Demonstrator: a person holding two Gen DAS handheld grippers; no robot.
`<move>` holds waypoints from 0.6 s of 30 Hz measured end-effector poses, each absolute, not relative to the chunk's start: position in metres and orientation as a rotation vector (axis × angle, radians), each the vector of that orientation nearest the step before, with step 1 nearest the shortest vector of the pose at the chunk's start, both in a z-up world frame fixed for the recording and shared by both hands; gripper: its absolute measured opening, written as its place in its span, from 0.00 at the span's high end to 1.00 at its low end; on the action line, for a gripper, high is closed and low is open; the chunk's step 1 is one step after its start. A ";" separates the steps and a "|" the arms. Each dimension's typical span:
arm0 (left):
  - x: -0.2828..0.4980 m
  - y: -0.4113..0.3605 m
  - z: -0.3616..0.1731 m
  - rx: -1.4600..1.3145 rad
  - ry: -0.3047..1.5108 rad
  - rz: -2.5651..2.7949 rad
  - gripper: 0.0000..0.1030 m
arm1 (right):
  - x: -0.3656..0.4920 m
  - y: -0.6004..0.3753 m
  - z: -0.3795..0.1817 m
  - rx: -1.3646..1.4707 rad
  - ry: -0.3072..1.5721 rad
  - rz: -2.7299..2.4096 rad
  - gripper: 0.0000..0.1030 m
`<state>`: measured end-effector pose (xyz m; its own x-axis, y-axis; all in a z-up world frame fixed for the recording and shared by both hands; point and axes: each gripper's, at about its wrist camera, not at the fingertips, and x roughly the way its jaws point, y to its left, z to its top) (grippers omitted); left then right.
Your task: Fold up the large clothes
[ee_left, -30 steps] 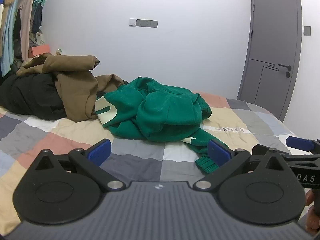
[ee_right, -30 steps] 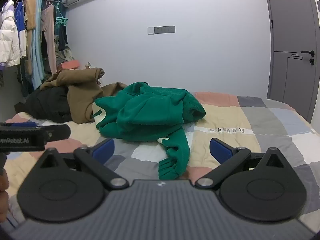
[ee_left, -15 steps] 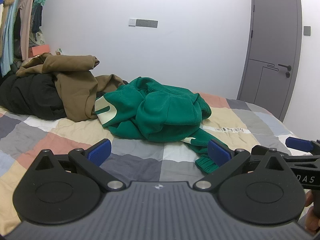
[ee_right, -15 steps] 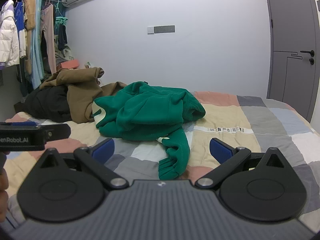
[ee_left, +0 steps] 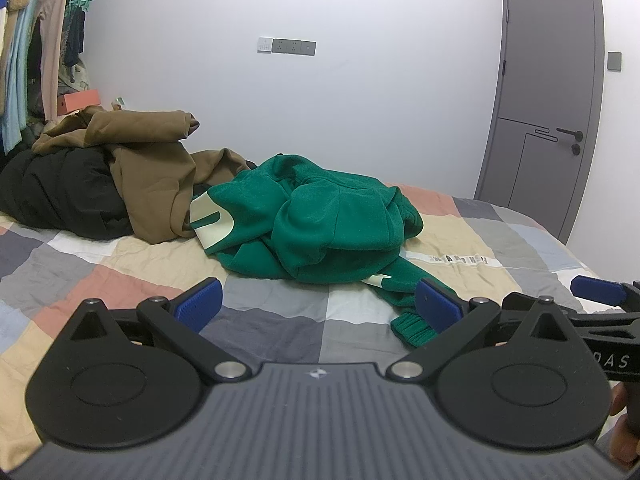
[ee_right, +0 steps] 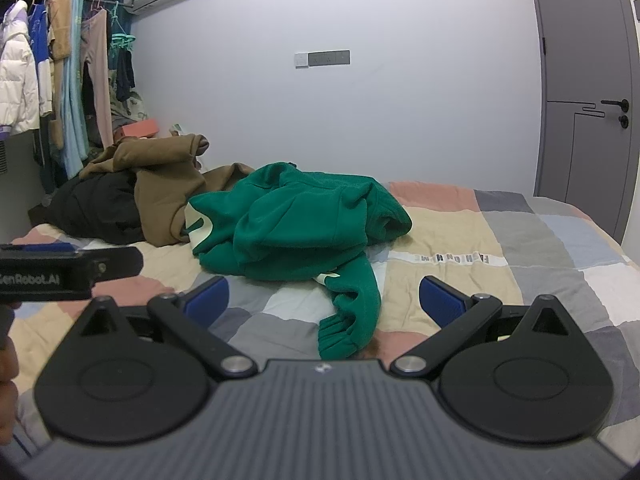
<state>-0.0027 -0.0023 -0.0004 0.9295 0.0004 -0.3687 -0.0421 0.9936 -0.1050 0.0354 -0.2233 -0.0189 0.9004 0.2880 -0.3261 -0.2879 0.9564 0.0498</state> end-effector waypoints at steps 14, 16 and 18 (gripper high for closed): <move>-0.003 -0.002 0.000 -0.113 0.377 0.022 0.00 | 0.036 -0.224 -0.020 0.006 0.347 0.300 0.00; -0.003 -0.002 0.000 -0.112 0.376 0.021 0.00 | 0.036 -0.223 -0.020 0.005 0.348 0.300 0.00; -0.003 -0.002 0.000 -0.112 0.376 0.021 0.00 | 0.036 -0.223 -0.021 0.005 0.348 0.300 0.00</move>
